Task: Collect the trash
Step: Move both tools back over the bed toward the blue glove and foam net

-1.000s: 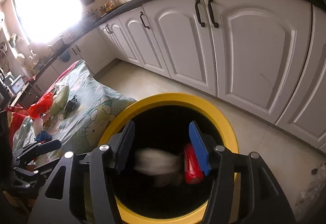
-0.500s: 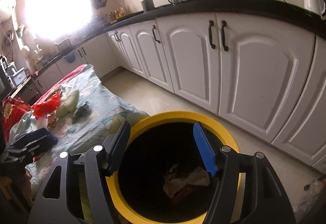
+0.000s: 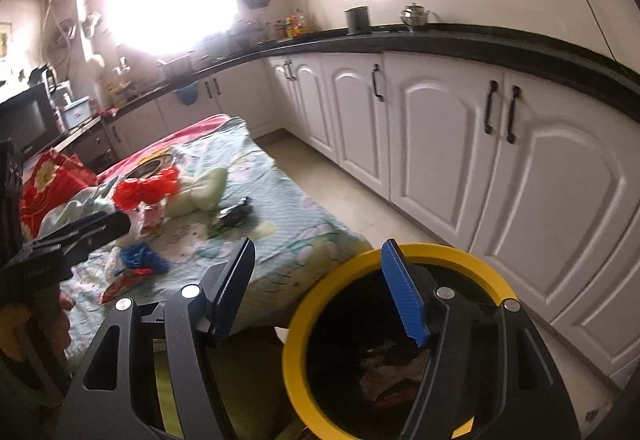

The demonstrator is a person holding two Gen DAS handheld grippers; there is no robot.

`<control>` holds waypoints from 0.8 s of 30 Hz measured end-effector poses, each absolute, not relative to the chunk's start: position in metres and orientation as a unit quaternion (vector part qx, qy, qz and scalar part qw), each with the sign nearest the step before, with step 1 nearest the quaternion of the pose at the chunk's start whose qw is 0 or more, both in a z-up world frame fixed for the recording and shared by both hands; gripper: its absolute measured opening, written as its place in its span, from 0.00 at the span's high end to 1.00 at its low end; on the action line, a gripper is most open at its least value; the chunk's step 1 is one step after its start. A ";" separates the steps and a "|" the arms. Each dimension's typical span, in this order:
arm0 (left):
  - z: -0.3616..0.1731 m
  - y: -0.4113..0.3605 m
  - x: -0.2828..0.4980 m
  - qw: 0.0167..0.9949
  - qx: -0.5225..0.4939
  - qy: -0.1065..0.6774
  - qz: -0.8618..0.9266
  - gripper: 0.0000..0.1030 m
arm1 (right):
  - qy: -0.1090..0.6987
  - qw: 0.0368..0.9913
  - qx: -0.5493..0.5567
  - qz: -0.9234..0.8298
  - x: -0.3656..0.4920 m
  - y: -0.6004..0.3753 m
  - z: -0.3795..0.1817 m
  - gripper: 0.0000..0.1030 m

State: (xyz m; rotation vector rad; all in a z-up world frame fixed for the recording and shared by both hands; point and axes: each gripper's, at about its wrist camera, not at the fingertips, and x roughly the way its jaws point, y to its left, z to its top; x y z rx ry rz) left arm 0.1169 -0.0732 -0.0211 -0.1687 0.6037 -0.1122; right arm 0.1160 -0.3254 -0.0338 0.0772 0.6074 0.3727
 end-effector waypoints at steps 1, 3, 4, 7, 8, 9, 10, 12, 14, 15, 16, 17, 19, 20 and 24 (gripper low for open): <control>-0.019 -0.068 0.116 0.951 -0.087 0.294 -0.050 0.11 | 0.296 0.936 0.035 0.185 0.116 -0.322 -0.032 0.39; -0.016 -0.060 0.115 0.952 -0.092 0.289 -0.042 0.11 | 0.295 0.935 0.031 0.193 0.116 -0.314 -0.029 0.39; -0.015 -0.055 0.114 0.953 -0.095 0.285 -0.037 0.11 | 0.295 0.935 0.031 0.197 0.117 -0.311 -0.027 0.39; -0.012 -0.043 0.110 0.956 -0.098 0.276 -0.021 0.11 | 0.295 0.931 0.030 0.212 0.118 -0.296 -0.023 0.38; -0.011 -0.040 0.109 0.957 -0.097 0.273 -0.016 0.11 | 0.296 0.930 0.031 0.217 0.118 -0.291 -0.022 0.38; -0.009 -0.037 0.107 0.959 -0.094 0.268 -0.009 0.11 | 0.298 0.927 0.031 0.226 0.119 -0.284 -0.021 0.38; -0.008 -0.034 0.106 0.960 -0.092 0.264 -0.004 0.11 | 0.300 0.925 0.030 0.231 0.119 -0.279 -0.020 0.38; -0.007 -0.027 0.104 0.961 -0.093 0.259 0.004 0.11 | 0.302 0.921 0.023 0.245 0.120 -0.264 -0.019 0.38; -0.007 -0.019 0.103 0.962 -0.095 0.255 0.011 0.11 | 0.303 0.917 0.013 0.259 0.118 -0.249 -0.017 0.38; -0.006 -0.014 0.102 0.962 -0.099 0.254 0.016 0.11 | 0.304 0.915 0.008 0.266 0.118 -0.242 -0.017 0.38; -0.007 -0.010 0.103 0.961 -0.102 0.255 0.019 0.11 | 0.305 0.913 0.003 0.272 0.117 -0.235 -0.016 0.38; -0.007 -0.006 0.103 0.961 -0.105 0.255 0.022 0.11 | 0.305 0.911 -0.001 0.277 0.116 -0.229 -0.015 0.38; -0.007 0.002 0.103 0.961 -0.109 0.254 0.031 0.11 | 0.307 0.907 -0.012 0.288 0.115 -0.216 -0.015 0.38; -0.008 0.005 0.102 0.960 -0.109 0.254 0.035 0.11 | 0.308 0.905 -0.015 0.293 0.115 -0.212 -0.015 0.38; -0.009 0.022 0.103 0.959 -0.118 0.252 0.050 0.11 | 0.314 0.897 -0.029 0.311 0.113 -0.189 -0.018 0.38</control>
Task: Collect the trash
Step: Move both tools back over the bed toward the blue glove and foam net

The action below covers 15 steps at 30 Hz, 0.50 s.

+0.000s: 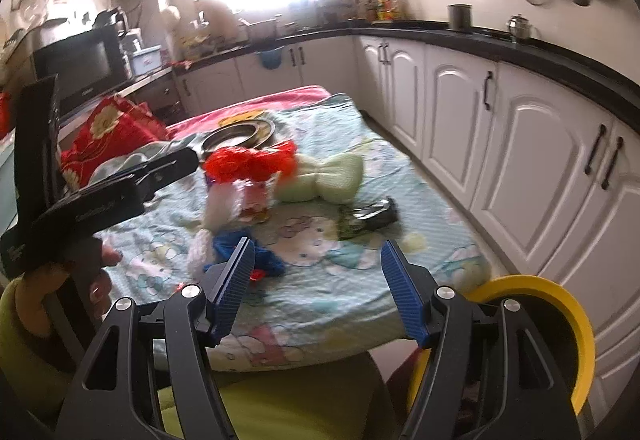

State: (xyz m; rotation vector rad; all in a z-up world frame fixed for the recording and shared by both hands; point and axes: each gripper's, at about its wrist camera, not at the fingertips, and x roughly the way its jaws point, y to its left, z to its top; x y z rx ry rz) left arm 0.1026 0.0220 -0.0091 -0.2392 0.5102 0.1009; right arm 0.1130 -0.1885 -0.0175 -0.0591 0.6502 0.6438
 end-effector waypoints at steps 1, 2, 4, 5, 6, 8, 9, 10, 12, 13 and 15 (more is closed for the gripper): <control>-0.010 0.026 0.102 0.959 -0.121 0.252 0.053 0.11 | 0.315 0.895 -0.030 0.314 0.113 -0.184 -0.018 0.38; -0.011 0.032 0.102 0.958 -0.126 0.252 0.057 0.11 | 0.316 0.893 -0.033 0.319 0.112 -0.178 -0.019 0.38; -0.013 0.039 0.102 0.956 -0.133 0.253 0.064 0.11 | 0.317 0.890 -0.039 0.326 0.111 -0.169 -0.020 0.38; -0.014 0.045 0.101 0.955 -0.137 0.253 0.066 0.11 | 0.319 0.887 -0.043 0.331 0.111 -0.164 -0.022 0.38; -0.015 0.048 0.101 0.955 -0.140 0.254 0.069 0.11 | 0.321 0.883 -0.047 0.338 0.110 -0.158 -0.023 0.38; -0.018 0.056 0.102 0.953 -0.146 0.257 0.073 0.11 | 0.326 0.877 -0.054 0.348 0.110 -0.149 -0.027 0.39; -0.020 0.060 0.103 0.951 -0.150 0.259 0.075 0.11 | 0.329 0.874 -0.057 0.352 0.109 -0.145 -0.029 0.41; -0.022 0.064 0.103 0.950 -0.153 0.261 0.076 0.11 | 0.334 0.870 -0.062 0.358 0.109 -0.140 -0.032 0.45; -0.027 0.071 0.105 0.946 -0.161 0.269 0.078 0.11 | 0.342 0.863 -0.071 0.365 0.109 -0.132 -0.037 0.50; -0.031 0.075 0.106 0.944 -0.166 0.273 0.078 0.14 | 0.347 0.859 -0.075 0.368 0.109 -0.128 -0.041 0.52; -0.037 0.081 0.109 0.939 -0.176 0.283 0.079 0.20 | 0.359 0.854 -0.078 0.370 0.111 -0.123 -0.048 0.53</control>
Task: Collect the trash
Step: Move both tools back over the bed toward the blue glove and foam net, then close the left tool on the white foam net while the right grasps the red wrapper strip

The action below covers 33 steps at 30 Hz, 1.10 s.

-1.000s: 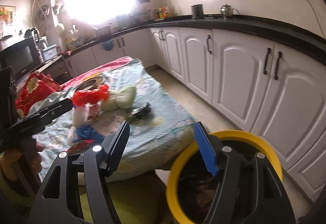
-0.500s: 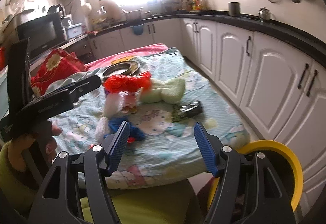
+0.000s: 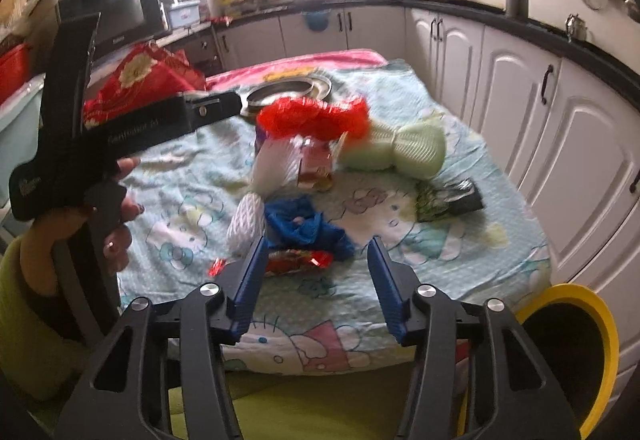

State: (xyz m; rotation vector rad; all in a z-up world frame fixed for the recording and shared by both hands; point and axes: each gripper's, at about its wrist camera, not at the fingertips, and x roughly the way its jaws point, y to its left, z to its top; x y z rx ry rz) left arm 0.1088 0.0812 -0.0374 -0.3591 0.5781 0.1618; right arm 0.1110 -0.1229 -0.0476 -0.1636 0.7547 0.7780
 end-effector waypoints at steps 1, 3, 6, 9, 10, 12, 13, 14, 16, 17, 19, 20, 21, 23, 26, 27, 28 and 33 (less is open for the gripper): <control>-0.041 0.084 0.110 0.937 -0.180 0.288 0.079 0.24 | 0.368 0.849 -0.073 0.371 0.113 -0.120 -0.052 0.54; -0.047 0.087 0.113 0.933 -0.185 0.297 0.079 0.30 | 0.378 0.845 -0.069 0.372 0.117 -0.117 -0.057 0.56; -0.057 0.089 0.116 0.927 -0.194 0.311 0.073 0.37 | 0.394 0.838 -0.064 0.373 0.123 -0.111 -0.065 0.57; -0.066 0.091 0.120 0.922 -0.201 0.323 0.067 0.40 | 0.403 0.833 -0.064 0.374 0.128 -0.105 -0.072 0.58; -0.070 0.091 0.122 0.920 -0.205 0.328 0.064 0.41 | 0.407 0.831 -0.064 0.373 0.130 -0.103 -0.075 0.59; -0.075 0.091 0.124 0.916 -0.211 0.336 0.060 0.42 | 0.415 0.828 -0.060 0.373 0.134 -0.101 -0.080 0.60; -0.078 0.092 0.126 0.914 -0.214 0.339 0.059 0.43 | 0.419 0.826 -0.058 0.372 0.137 -0.099 -0.083 0.61; -0.081 0.092 0.128 0.912 -0.217 0.343 0.056 0.46 | 0.423 0.824 -0.055 0.373 0.139 -0.098 -0.085 0.63; -0.085 0.092 0.131 0.909 -0.222 0.349 0.054 0.47 | 0.430 0.819 -0.047 0.377 0.142 -0.097 -0.089 0.66; -0.088 0.092 0.133 0.907 -0.225 0.352 0.053 0.47 | 0.435 0.816 -0.046 0.378 0.143 -0.096 -0.092 0.69; -0.092 0.093 0.136 0.904 -0.230 0.357 0.051 0.49 | 0.446 0.810 -0.043 0.379 0.145 -0.094 -0.098 0.74; -0.095 0.094 0.139 0.901 -0.236 0.362 0.048 0.52 | 0.452 0.806 -0.043 0.380 0.146 -0.094 -0.101 0.80; -0.097 0.094 0.140 0.898 -0.240 0.365 0.046 0.53 | 0.455 0.803 -0.043 0.382 0.145 -0.093 -0.103 0.83; -0.102 0.096 0.143 0.894 -0.249 0.370 0.045 0.56 | 0.460 0.800 -0.048 0.383 0.144 -0.093 -0.107 0.88; -0.107 0.098 0.145 0.888 -0.258 0.377 0.042 0.66 | 0.458 0.799 -0.053 0.385 0.141 -0.093 -0.105 0.92; -0.109 0.099 0.146 0.886 -0.263 0.380 0.038 0.68 | 0.457 0.799 -0.054 0.386 0.140 -0.094 -0.105 0.92; -0.111 0.099 0.146 0.884 -0.265 0.384 0.035 0.73 | 0.455 0.800 -0.057 0.388 0.138 -0.094 -0.103 0.92; -0.114 0.100 0.144 0.880 -0.269 0.390 0.024 0.85 | 0.439 0.803 -0.076 0.395 0.128 -0.094 -0.097 0.94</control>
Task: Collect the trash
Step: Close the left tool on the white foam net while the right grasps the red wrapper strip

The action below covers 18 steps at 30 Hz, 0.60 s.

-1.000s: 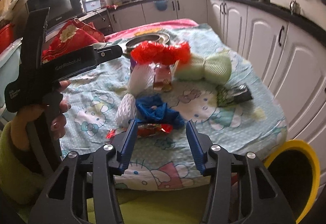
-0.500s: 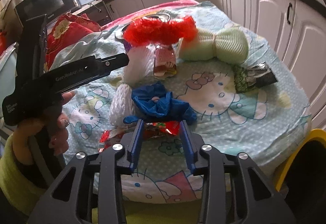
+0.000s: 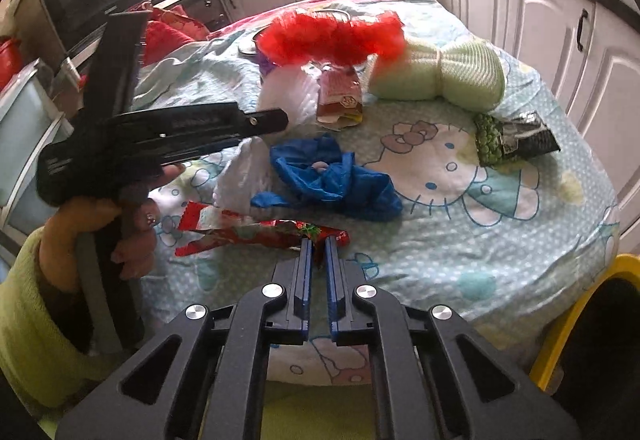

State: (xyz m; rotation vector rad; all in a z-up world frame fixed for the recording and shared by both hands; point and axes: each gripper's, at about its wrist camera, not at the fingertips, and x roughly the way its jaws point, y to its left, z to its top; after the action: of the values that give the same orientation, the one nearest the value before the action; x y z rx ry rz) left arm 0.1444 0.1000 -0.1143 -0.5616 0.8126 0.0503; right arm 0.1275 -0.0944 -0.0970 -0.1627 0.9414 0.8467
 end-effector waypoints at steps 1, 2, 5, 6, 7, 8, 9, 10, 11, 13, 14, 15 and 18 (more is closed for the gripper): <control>-0.113 0.100 0.143 0.881 -0.269 0.389 0.023 0.85 | 0.433 0.805 -0.082 0.397 0.124 -0.095 -0.094 0.94; -0.111 0.101 0.140 0.882 -0.269 0.387 0.022 0.86 | 0.427 0.807 -0.086 0.398 0.122 -0.096 -0.092 0.94; -0.103 0.101 0.133 0.886 -0.267 0.379 0.018 0.86 | 0.417 0.810 -0.092 0.401 0.119 -0.097 -0.087 0.94; -0.100 0.101 0.130 0.887 -0.266 0.377 0.015 0.86 | 0.415 0.811 -0.094 0.402 0.117 -0.097 -0.085 0.94; -0.097 0.100 0.130 0.888 -0.265 0.375 0.013 0.86 | 0.411 0.812 -0.095 0.403 0.115 -0.099 -0.084 0.94; -0.094 0.099 0.128 0.890 -0.263 0.373 0.012 0.86 | 0.408 0.813 -0.097 0.404 0.114 -0.100 -0.081 0.94; -0.089 0.099 0.124 0.893 -0.258 0.368 0.011 0.86 | 0.405 0.814 -0.098 0.404 0.113 -0.101 -0.079 0.94; -0.085 0.098 0.121 0.895 -0.255 0.365 0.012 0.86 | 0.401 0.816 -0.099 0.404 0.112 -0.102 -0.077 0.94; -0.082 0.099 0.118 0.897 -0.254 0.362 0.012 0.86 | 0.398 0.818 -0.099 0.404 0.110 -0.103 -0.075 0.94; -0.075 0.099 0.111 0.901 -0.252 0.352 0.010 0.86 | 0.391 0.822 -0.098 0.403 0.108 -0.105 -0.070 0.94; -0.071 0.099 0.110 0.903 -0.250 0.348 0.011 0.86 | 0.387 0.824 -0.097 0.402 0.108 -0.105 -0.068 0.94; -0.067 0.098 0.106 0.906 -0.250 0.342 0.011 0.86 | 0.384 0.826 -0.096 0.402 0.108 -0.106 -0.065 0.94; -0.054 0.096 0.102 0.913 -0.243 0.329 0.009 0.87 | 0.371 0.834 -0.093 0.398 0.106 -0.112 -0.056 0.94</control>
State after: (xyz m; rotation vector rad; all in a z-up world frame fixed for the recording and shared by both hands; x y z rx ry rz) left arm 0.1021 0.0956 -0.0541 -0.5012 0.6773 0.0185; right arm 0.1060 -0.1119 -0.0563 -0.1971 0.7858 0.8425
